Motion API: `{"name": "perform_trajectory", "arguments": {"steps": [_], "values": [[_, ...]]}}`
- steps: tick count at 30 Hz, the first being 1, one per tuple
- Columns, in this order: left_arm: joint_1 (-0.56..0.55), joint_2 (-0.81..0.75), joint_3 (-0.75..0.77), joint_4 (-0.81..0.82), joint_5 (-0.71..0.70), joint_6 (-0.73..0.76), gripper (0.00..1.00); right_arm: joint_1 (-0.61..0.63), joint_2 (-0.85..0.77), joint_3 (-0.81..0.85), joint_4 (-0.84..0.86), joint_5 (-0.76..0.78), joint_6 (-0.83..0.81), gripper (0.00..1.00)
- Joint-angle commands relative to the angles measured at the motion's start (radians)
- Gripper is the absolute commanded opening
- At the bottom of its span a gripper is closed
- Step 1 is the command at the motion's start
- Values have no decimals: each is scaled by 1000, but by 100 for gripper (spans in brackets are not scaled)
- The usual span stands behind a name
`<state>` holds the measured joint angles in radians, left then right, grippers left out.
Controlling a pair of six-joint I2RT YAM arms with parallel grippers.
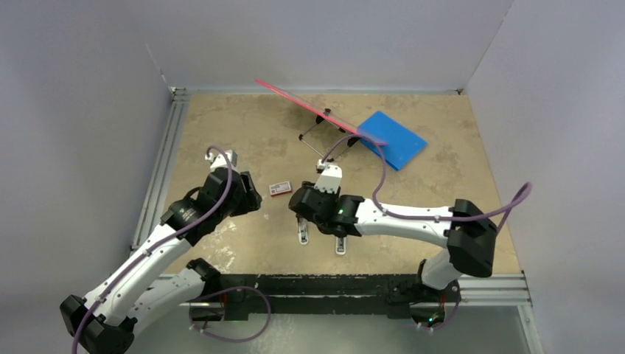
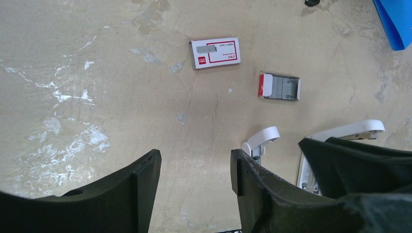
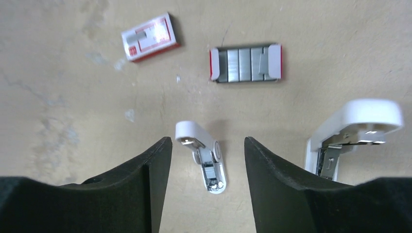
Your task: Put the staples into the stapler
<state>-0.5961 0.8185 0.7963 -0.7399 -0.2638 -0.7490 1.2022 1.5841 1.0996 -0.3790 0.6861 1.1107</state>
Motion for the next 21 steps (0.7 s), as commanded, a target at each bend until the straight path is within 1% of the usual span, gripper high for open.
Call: {"name": "perform_trajectory", "arguments": {"steps": [1,4,5,8,10,12,17,21], "values": [[1,-25,-13,59,31,-7,56,-60,-70,-4,-27,38,24,60],[1,-24,-17,69,55,-4,56,-111,-59,5,-11,33,-13,57],[1,-22,-17,71,60,-3,56,-118,-47,11,0,33,-36,52],[1,-12,-16,68,66,1,56,-129,10,41,16,41,-82,32],[1,-5,-17,65,65,6,56,-131,60,71,14,52,-99,26],[2,0,-19,58,59,7,56,-132,109,92,7,70,-102,24],[2,8,-19,57,55,9,56,-136,203,133,16,108,-123,24],[2,6,-19,60,55,11,56,-143,237,149,19,128,-127,27]]}}
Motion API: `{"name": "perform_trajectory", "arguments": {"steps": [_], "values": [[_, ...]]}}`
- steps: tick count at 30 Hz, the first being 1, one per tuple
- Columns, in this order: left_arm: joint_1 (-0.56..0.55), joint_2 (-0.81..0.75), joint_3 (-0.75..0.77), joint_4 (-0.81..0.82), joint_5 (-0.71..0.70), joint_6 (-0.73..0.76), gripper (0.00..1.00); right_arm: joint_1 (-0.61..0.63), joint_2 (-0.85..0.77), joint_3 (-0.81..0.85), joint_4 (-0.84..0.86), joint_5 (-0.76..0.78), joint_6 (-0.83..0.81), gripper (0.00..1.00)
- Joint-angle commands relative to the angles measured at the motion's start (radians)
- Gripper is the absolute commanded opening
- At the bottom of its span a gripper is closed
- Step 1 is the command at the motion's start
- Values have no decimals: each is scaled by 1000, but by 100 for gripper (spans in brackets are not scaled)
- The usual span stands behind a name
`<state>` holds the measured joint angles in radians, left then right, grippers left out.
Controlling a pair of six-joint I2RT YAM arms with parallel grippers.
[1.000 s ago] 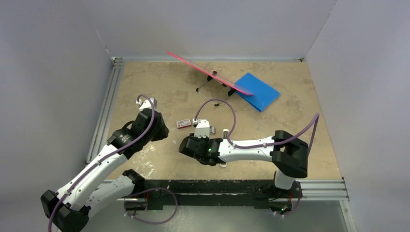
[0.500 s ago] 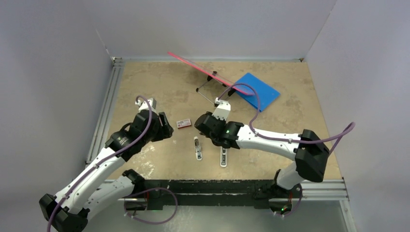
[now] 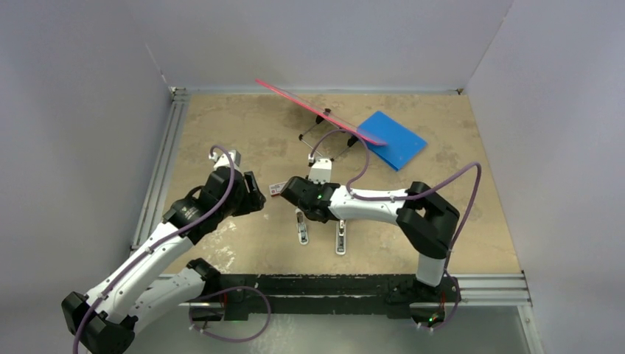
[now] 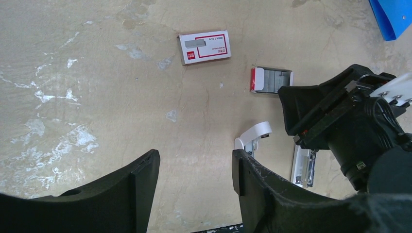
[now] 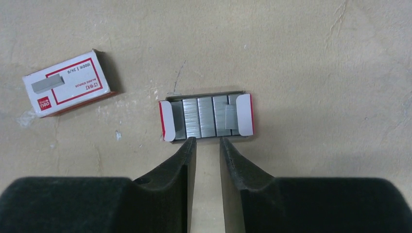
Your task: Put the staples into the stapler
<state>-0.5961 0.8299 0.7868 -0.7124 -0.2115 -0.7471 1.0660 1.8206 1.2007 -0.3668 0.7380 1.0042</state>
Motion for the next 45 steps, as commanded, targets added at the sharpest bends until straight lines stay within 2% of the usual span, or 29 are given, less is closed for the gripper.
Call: {"name": "perform_trajectory", "arguments": {"steps": [1,17,24,45], "values": [[1,-5,-11,34,3,10,56,-10,7,49,8,75,-20,28],[1,4,-14,42,1,9,56,-47,57,9,57,75,-1,31],[1,9,-14,43,1,9,55,-52,53,-6,92,58,-19,28],[1,6,-15,42,-2,8,55,-54,68,-12,24,115,28,33]]}}
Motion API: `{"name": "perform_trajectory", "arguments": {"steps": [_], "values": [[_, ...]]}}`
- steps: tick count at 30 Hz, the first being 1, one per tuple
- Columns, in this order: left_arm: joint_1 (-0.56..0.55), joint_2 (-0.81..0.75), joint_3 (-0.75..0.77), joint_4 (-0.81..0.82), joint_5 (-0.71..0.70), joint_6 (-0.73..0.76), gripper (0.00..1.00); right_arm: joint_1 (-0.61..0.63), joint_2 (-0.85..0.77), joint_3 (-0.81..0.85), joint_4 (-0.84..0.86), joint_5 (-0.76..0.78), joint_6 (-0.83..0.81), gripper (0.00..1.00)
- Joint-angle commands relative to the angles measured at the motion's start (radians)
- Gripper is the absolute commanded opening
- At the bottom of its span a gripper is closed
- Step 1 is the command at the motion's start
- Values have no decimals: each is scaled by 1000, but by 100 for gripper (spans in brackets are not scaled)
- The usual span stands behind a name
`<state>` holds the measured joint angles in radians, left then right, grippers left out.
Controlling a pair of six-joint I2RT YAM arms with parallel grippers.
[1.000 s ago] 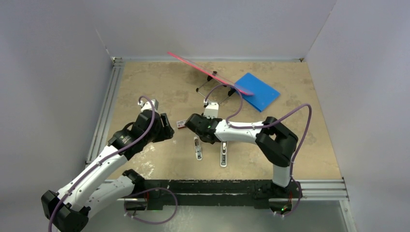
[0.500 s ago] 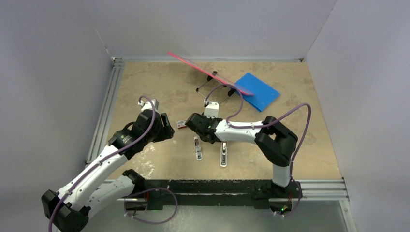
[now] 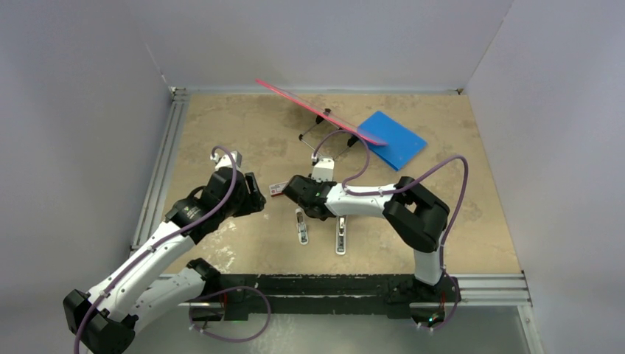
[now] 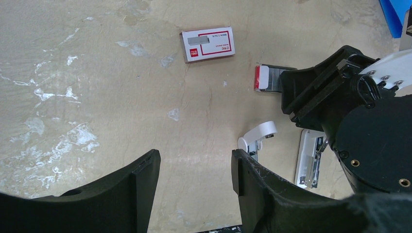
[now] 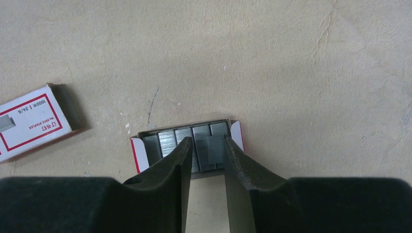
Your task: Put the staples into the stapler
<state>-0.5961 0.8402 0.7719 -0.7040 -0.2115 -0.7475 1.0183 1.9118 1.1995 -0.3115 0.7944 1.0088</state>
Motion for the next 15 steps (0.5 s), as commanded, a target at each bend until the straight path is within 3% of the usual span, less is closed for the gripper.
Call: {"name": "perform_trajectory", "arguments": {"steps": [1,10,15], "values": [[1,-4,0,34,-2,8,55,-6,-23,-11,-32,57,24,33],[1,-3,1,32,-4,8,55,-7,-4,-37,-12,22,41,36],[1,-2,1,34,-5,10,55,-6,-23,-54,8,9,42,29]]}}
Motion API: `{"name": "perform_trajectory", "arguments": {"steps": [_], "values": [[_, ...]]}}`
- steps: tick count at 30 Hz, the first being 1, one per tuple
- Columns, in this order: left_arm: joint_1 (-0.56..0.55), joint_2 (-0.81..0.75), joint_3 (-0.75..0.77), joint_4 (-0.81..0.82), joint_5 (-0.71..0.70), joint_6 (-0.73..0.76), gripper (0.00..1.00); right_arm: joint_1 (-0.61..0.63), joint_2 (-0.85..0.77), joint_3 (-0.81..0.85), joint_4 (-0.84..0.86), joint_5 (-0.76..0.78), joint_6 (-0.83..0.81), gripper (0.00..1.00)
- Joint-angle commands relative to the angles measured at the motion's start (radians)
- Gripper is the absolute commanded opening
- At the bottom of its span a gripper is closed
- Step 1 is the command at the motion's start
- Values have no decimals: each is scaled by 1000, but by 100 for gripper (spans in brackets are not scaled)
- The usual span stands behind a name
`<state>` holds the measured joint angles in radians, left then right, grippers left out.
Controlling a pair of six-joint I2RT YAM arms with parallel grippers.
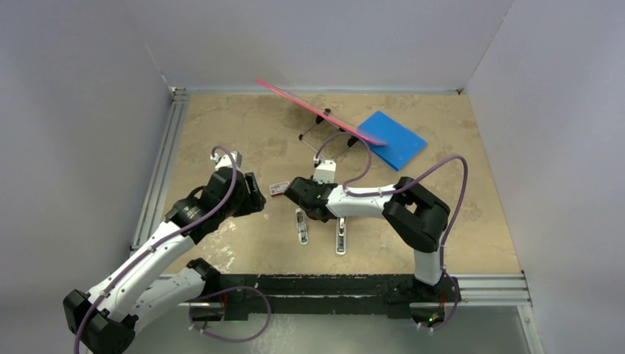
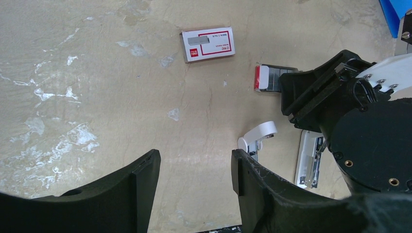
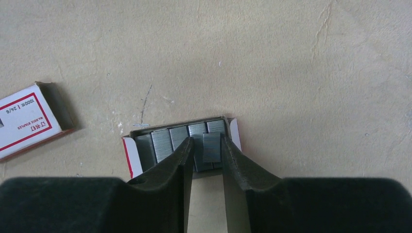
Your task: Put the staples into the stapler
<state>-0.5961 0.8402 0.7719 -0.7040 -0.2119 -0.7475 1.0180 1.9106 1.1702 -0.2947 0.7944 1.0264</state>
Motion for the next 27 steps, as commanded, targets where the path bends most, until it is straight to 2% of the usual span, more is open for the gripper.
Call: {"name": "perform_trajectory", "arguments": {"steps": [1,7,20,27], "values": [[1,-1,2,34,-4,10,55,-6,-26,-24,-6,9,22,28],[1,-4,3,31,-4,10,55,-6,-52,-22,-13,24,28,23],[2,-1,3,32,-4,10,55,-4,-162,-38,9,18,-8,21],[1,0,1,34,0,8,55,-4,-121,-43,8,-6,11,30]]}}
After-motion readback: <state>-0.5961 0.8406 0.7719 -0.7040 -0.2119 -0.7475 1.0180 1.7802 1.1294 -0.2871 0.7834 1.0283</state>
